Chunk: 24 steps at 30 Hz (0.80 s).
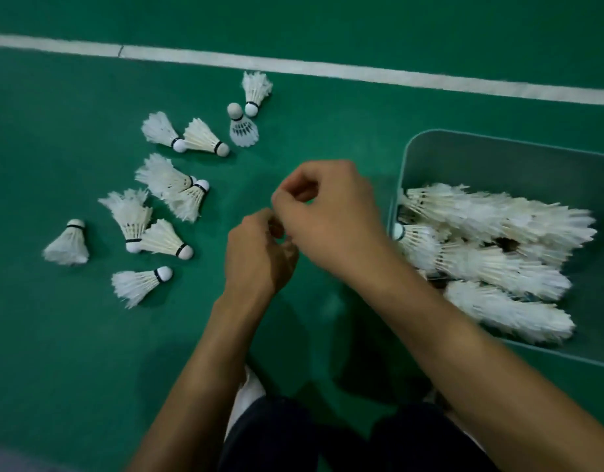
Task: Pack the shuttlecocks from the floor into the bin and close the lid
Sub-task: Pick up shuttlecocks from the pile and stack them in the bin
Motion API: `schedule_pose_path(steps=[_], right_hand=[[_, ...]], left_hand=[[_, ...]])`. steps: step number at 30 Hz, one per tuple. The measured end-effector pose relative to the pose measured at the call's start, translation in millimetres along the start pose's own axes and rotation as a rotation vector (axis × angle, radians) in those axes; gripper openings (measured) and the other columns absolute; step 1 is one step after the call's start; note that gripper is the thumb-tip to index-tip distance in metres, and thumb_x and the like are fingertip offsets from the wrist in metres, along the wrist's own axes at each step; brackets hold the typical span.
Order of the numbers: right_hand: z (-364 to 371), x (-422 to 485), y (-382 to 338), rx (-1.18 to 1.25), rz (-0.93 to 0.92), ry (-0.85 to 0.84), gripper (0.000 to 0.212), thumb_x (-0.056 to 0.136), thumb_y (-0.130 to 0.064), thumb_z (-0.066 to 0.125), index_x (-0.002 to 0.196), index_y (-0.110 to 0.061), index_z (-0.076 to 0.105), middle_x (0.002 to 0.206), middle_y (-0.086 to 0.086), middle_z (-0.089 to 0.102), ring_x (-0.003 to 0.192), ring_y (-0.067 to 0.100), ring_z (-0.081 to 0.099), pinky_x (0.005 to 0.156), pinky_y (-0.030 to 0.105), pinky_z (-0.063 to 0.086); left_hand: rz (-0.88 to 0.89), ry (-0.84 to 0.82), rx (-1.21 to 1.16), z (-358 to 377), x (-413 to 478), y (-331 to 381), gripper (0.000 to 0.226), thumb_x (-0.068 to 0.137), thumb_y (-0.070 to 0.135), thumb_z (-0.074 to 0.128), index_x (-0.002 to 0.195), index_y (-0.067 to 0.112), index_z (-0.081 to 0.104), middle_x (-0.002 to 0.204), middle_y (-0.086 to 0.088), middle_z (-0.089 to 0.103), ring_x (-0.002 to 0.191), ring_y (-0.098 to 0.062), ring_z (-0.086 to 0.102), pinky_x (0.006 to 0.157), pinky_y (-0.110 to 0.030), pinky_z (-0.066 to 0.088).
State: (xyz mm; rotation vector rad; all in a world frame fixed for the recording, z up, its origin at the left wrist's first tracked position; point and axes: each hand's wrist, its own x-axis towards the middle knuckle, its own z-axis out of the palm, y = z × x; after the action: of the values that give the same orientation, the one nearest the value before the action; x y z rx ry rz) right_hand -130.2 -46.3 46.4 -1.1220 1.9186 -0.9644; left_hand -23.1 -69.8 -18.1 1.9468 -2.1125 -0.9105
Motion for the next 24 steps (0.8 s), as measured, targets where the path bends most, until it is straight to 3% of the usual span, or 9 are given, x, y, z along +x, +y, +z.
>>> schedule_pose_path(steps=[3, 7, 11, 14, 17, 20, 22, 24], right_hand=[[64, 13, 8, -0.093, 0.042, -0.144, 0.010, 0.083, -0.022, 0.065, 0.090, -0.017, 0.070, 0.087, 0.003, 0.074, 0.087, 0.025, 0.070, 0.080, 0.038, 0.057], [129, 30, 24, -0.367, 0.022, -0.252, 0.023, 0.089, -0.014, 0.061, 0.112, -0.011, 0.062, 0.109, 0.013, 0.067, 0.106, 0.035, 0.062, 0.089, 0.038, 0.050], [169, 44, 22, -0.512, -0.223, -0.234, 0.041, 0.081, -0.001, 0.062, 0.118, -0.016, 0.067, 0.138, 0.013, 0.047, 0.122, 0.032, 0.048, 0.092, 0.039, 0.049], [194, 57, 16, -0.648, -0.361, -0.370, 0.045, 0.080, -0.008, 0.071, 0.123, -0.020, 0.067, 0.166, 0.015, 0.014, 0.146, 0.036, 0.021, 0.108, 0.046, 0.040], [212, 71, 17, -0.762, -0.350, -0.463, 0.061, 0.081, -0.022, 0.080, 0.136, -0.017, 0.056, 0.170, 0.014, -0.001, 0.152, 0.041, 0.008, 0.115, 0.054, 0.031], [212, 77, 18, -0.761, -0.285, -0.395, 0.060, 0.078, -0.026, 0.084, 0.130, -0.010, 0.058, 0.166, 0.014, 0.017, 0.145, 0.037, 0.025, 0.110, 0.049, 0.038], [204, 73, 18, -0.712, -0.257, -0.268, 0.053, 0.077, -0.015, 0.081, 0.125, -0.008, 0.059, 0.154, 0.012, 0.038, 0.132, 0.033, 0.040, 0.101, 0.042, 0.044], [193, 67, 19, -0.677, -0.213, -0.141, 0.048, 0.075, -0.010, 0.078, 0.119, -0.007, 0.060, 0.135, 0.010, 0.052, 0.116, 0.029, 0.048, 0.093, 0.037, 0.046]], left_hand=[[-0.139, 0.213, 0.018, 3, 9, -59, 0.037, 0.079, 0.035, 0.055, 0.108, 0.013, 0.065, 0.109, -0.015, 0.063, 0.102, -0.035, 0.057, 0.070, -0.031, 0.030], [-0.531, 0.530, -0.183, -7, 9, -114, 0.042, 0.078, 0.026, 0.076, 0.111, 0.008, 0.056, 0.119, -0.019, 0.052, 0.114, -0.039, 0.049, 0.091, -0.043, 0.039], [-0.777, 0.587, -0.210, -17, 20, -147, 0.050, 0.076, 0.036, 0.078, 0.115, 0.017, 0.053, 0.129, -0.016, 0.044, 0.121, -0.038, 0.043, 0.092, -0.048, 0.041], [-0.741, 0.522, -0.109, -8, 26, -153, 0.053, 0.075, 0.044, 0.080, 0.123, 0.032, 0.062, 0.136, -0.011, 0.035, 0.124, -0.035, 0.037, 0.096, -0.050, 0.042], [-0.674, 0.501, -0.022, 4, 39, -151, 0.059, 0.073, 0.049, 0.080, 0.126, 0.028, 0.065, 0.146, -0.014, 0.030, 0.135, -0.038, 0.030, 0.103, -0.057, 0.040], [-0.585, 0.525, 0.035, 9, 54, -156, 0.049, 0.072, 0.048, 0.078, 0.105, 0.012, 0.070, 0.144, -0.015, 0.039, 0.143, -0.038, 0.025, 0.096, -0.056, 0.048], [-0.523, 0.561, 0.051, 6, 59, -161, 0.036, 0.072, 0.040, 0.078, 0.093, 0.012, 0.070, 0.134, -0.009, 0.046, 0.140, -0.033, 0.031, 0.082, -0.046, 0.056], [-0.481, 0.581, 0.033, 1, 57, -159, 0.024, 0.070, 0.030, 0.077, 0.088, 0.015, 0.071, 0.123, -0.003, 0.051, 0.131, -0.028, 0.039, 0.069, -0.033, 0.049]])
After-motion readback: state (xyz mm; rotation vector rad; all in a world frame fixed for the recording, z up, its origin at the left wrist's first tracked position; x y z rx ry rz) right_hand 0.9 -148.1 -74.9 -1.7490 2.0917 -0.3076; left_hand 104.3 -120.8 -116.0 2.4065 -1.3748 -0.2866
